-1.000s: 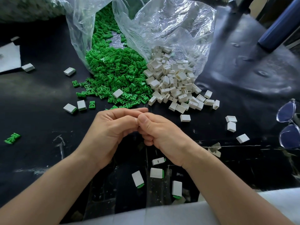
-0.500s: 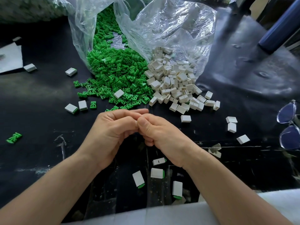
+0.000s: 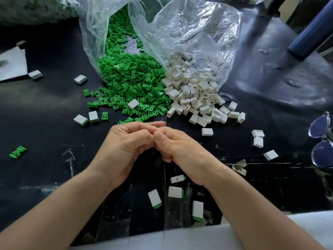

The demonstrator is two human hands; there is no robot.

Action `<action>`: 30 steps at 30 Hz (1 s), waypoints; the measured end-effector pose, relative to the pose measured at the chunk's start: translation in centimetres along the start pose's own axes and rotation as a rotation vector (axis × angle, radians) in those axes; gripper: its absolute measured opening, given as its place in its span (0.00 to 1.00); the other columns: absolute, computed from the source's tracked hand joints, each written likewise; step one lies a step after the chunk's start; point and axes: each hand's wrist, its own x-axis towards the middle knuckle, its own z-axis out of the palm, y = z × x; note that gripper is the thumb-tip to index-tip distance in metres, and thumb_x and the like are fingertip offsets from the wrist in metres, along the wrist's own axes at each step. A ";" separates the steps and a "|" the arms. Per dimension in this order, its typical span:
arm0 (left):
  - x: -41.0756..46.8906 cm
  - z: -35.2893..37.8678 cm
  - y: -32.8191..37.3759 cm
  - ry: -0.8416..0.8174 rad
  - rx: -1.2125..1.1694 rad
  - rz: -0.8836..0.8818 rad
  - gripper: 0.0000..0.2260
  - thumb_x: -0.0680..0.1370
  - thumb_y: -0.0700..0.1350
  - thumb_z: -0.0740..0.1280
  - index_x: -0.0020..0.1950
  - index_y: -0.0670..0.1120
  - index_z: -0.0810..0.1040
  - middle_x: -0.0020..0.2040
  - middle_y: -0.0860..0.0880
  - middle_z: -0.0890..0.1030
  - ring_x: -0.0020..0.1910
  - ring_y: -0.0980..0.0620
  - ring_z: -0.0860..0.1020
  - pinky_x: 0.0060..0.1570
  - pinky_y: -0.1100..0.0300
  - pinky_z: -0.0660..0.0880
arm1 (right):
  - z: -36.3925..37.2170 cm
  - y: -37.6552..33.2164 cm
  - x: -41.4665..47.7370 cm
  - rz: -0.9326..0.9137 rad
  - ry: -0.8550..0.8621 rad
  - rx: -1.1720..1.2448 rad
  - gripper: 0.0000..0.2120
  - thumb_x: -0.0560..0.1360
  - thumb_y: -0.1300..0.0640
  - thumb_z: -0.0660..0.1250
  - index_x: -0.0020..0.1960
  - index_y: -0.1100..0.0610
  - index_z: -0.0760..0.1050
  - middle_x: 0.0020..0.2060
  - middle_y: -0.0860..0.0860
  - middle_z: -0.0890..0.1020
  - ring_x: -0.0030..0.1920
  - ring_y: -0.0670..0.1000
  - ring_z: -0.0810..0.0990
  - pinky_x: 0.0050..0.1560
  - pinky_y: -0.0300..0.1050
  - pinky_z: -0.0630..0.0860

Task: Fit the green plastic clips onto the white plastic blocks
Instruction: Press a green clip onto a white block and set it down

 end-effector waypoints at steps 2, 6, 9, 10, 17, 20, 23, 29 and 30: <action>0.0 0.0 0.0 0.007 0.000 0.000 0.06 0.59 0.34 0.64 0.27 0.40 0.81 0.42 0.45 0.85 0.30 0.48 0.82 0.28 0.61 0.77 | 0.0 0.0 0.0 -0.002 -0.001 0.000 0.16 0.81 0.56 0.54 0.36 0.46 0.69 0.24 0.32 0.74 0.29 0.32 0.71 0.39 0.35 0.63; 0.0 0.1 0.0 0.008 -0.001 0.004 0.06 0.59 0.35 0.65 0.27 0.40 0.81 0.42 0.45 0.85 0.31 0.48 0.82 0.28 0.61 0.77 | 0.0 0.0 -0.1 -0.006 -0.004 0.001 0.16 0.81 0.56 0.54 0.36 0.45 0.68 0.24 0.32 0.74 0.29 0.32 0.72 0.39 0.35 0.63; 0.0 0.1 0.0 0.009 -0.007 0.004 0.06 0.59 0.34 0.64 0.27 0.39 0.81 0.41 0.45 0.84 0.31 0.48 0.82 0.28 0.61 0.77 | 0.0 0.0 -0.1 -0.008 -0.003 0.005 0.15 0.81 0.56 0.54 0.37 0.45 0.68 0.24 0.32 0.74 0.29 0.31 0.72 0.38 0.35 0.63; 0.0 0.1 0.0 0.009 -0.009 0.003 0.06 0.58 0.34 0.64 0.27 0.39 0.81 0.41 0.45 0.84 0.31 0.48 0.82 0.27 0.61 0.77 | 0.0 0.0 -0.1 -0.008 -0.003 0.007 0.15 0.81 0.56 0.54 0.37 0.45 0.69 0.24 0.32 0.74 0.29 0.31 0.72 0.38 0.35 0.63; 0.0 -0.1 0.0 -0.007 -0.016 -0.003 0.05 0.59 0.34 0.65 0.29 0.38 0.81 0.42 0.45 0.85 0.31 0.48 0.82 0.28 0.61 0.78 | 0.0 0.2 0.1 -0.002 0.029 -0.019 0.15 0.81 0.55 0.54 0.37 0.45 0.69 0.24 0.32 0.74 0.29 0.32 0.71 0.40 0.35 0.63; 0.1 -0.4 0.0 -0.021 0.009 -0.007 0.07 0.58 0.28 0.68 0.30 0.39 0.82 0.43 0.44 0.85 0.33 0.48 0.82 0.29 0.60 0.78 | 0.1 0.3 0.2 -0.013 0.035 -0.002 0.15 0.81 0.54 0.54 0.37 0.45 0.70 0.25 0.35 0.74 0.30 0.34 0.71 0.39 0.35 0.63; 0.4 -0.7 0.0 -0.029 0.046 0.003 0.07 0.61 0.31 0.68 0.33 0.38 0.83 0.43 0.43 0.84 0.32 0.48 0.81 0.30 0.60 0.78 | -0.1 0.2 0.3 0.001 -0.004 0.120 0.15 0.81 0.53 0.54 0.40 0.52 0.73 0.29 0.43 0.69 0.31 0.43 0.65 0.35 0.37 0.62; 0.6 -1.0 0.0 -0.099 0.095 0.062 0.08 0.64 0.37 0.73 0.41 0.43 0.85 0.37 0.44 0.84 0.34 0.49 0.82 0.39 0.61 0.79 | -1.5 -0.2 0.5 0.074 -0.073 0.389 0.18 0.81 0.50 0.51 0.40 0.57 0.72 0.26 0.48 0.69 0.27 0.44 0.63 0.28 0.36 0.60; 0.7 -1.1 0.0 -0.093 0.097 0.067 0.08 0.62 0.39 0.74 0.41 0.44 0.85 0.38 0.45 0.84 0.36 0.50 0.82 0.40 0.61 0.79 | -1.7 -0.2 0.5 0.074 -0.067 0.371 0.18 0.81 0.50 0.51 0.40 0.57 0.73 0.25 0.48 0.69 0.26 0.45 0.62 0.27 0.36 0.59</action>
